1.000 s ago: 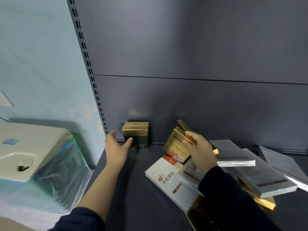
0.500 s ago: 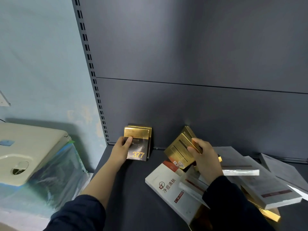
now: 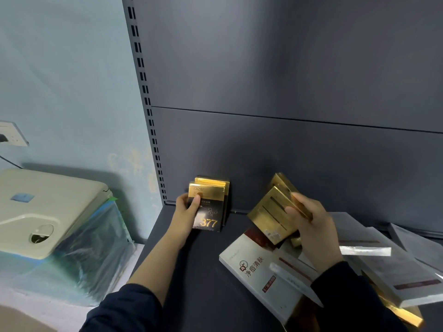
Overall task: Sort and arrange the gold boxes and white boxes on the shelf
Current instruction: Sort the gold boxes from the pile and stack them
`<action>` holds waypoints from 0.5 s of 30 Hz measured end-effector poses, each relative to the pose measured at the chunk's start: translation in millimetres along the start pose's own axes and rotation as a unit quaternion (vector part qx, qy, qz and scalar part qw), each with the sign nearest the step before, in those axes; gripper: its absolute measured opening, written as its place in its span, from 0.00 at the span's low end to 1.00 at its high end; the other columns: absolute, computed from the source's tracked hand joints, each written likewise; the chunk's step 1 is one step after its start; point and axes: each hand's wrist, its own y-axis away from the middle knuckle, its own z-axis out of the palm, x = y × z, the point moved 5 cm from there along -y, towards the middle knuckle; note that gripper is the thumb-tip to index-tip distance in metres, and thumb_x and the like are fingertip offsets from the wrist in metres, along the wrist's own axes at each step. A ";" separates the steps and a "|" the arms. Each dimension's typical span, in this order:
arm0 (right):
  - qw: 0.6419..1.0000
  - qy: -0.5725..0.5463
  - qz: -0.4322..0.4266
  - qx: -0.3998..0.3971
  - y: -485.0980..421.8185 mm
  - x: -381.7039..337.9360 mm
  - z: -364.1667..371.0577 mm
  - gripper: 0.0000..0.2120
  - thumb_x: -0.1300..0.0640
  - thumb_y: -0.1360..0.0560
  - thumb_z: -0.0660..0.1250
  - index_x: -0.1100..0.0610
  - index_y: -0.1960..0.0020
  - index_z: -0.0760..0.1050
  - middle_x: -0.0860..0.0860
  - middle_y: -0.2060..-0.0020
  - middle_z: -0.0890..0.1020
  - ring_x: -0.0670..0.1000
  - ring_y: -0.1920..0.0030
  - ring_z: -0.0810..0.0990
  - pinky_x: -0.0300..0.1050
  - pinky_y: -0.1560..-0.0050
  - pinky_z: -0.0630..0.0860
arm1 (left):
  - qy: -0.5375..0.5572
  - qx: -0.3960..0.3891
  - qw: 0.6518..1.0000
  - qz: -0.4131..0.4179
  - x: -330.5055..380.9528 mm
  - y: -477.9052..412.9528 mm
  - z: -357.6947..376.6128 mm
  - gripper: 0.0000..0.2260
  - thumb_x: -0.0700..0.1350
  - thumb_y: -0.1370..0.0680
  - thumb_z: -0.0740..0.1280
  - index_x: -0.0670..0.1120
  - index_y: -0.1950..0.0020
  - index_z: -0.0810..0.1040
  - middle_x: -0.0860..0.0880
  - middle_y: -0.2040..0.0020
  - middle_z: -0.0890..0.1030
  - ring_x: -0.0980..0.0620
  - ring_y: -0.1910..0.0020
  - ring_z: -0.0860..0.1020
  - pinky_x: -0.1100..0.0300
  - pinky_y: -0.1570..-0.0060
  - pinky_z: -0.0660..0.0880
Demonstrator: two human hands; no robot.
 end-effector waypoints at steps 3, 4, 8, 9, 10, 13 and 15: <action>0.997 -0.068 -0.020 -0.022 3.1 -17.1 -4.4 0.08 0.51 0.23 0.65 0.38 0.47 0.75 0.42 0.50 0.81 0.43 0.47 0.80 0.38 0.50 0.75 | -0.005 0.104 0.993 0.057 10.3 12.8 -18.9 0.32 0.61 0.29 0.65 0.48 0.29 0.63 0.47 0.35 0.72 0.46 0.32 0.69 0.48 0.29 0.64; 0.995 -0.091 -0.021 -0.034 4.3 -23.0 -3.5 0.09 0.51 0.23 0.64 0.39 0.45 0.76 0.40 0.51 0.82 0.40 0.48 0.80 0.37 0.51 0.76 | -0.005 0.137 0.986 0.094 16.3 21.9 -24.0 0.33 0.60 0.30 0.65 0.48 0.29 0.64 0.47 0.34 0.70 0.46 0.32 0.68 0.48 0.29 0.63; 0.990 -0.124 -0.001 -0.073 5.7 -40.3 10.9 0.12 0.55 0.23 0.65 0.45 0.41 0.76 0.40 0.52 0.82 0.39 0.51 0.80 0.34 0.56 0.76 | 0.038 0.079 0.976 0.199 42.1 69.0 -17.4 0.21 0.56 0.28 0.64 0.57 0.36 0.67 0.52 0.37 0.73 0.58 0.39 0.73 0.67 0.39 0.69; 0.988 -0.118 0.011 -0.097 6.7 -43.9 19.0 0.13 0.55 0.23 0.66 0.45 0.40 0.75 0.42 0.51 0.81 0.41 0.50 0.80 0.36 0.55 0.77 | 0.048 0.020 0.978 0.204 47.6 79.4 -10.7 0.22 0.58 0.28 0.64 0.58 0.35 0.67 0.53 0.38 0.76 0.60 0.40 0.75 0.69 0.42 0.71; 0.985 -0.114 0.024 -0.128 8.9 -47.7 29.0 0.14 0.55 0.24 0.66 0.45 0.39 0.74 0.43 0.49 0.79 0.43 0.49 0.79 0.38 0.55 0.77 | 0.045 -0.050 0.977 0.200 52.1 89.4 -2.8 0.25 0.60 0.29 0.65 0.59 0.33 0.66 0.55 0.39 0.78 0.61 0.40 0.76 0.69 0.43 0.73; 0.969 -0.145 0.057 -0.192 17.9 -54.2 60.4 0.15 0.56 0.24 0.67 0.47 0.39 0.71 0.47 0.46 0.78 0.49 0.47 0.80 0.48 0.52 0.82 | 0.012 -0.215 0.967 0.139 49.9 110.7 21.8 0.32 0.65 0.31 0.68 0.60 0.30 0.63 0.62 0.41 0.80 0.61 0.40 0.78 0.68 0.48 0.76; 0.960 -0.189 0.075 -0.191 23.8 -50.8 79.0 0.14 0.57 0.24 0.68 0.51 0.39 0.72 0.50 0.47 0.79 0.51 0.48 0.81 0.54 0.48 0.82 | 0.006 -0.187 0.976 0.116 41.9 115.5 24.4 0.27 0.60 0.30 0.72 0.60 0.34 0.66 0.59 0.43 0.81 0.57 0.43 0.81 0.65 0.52 0.79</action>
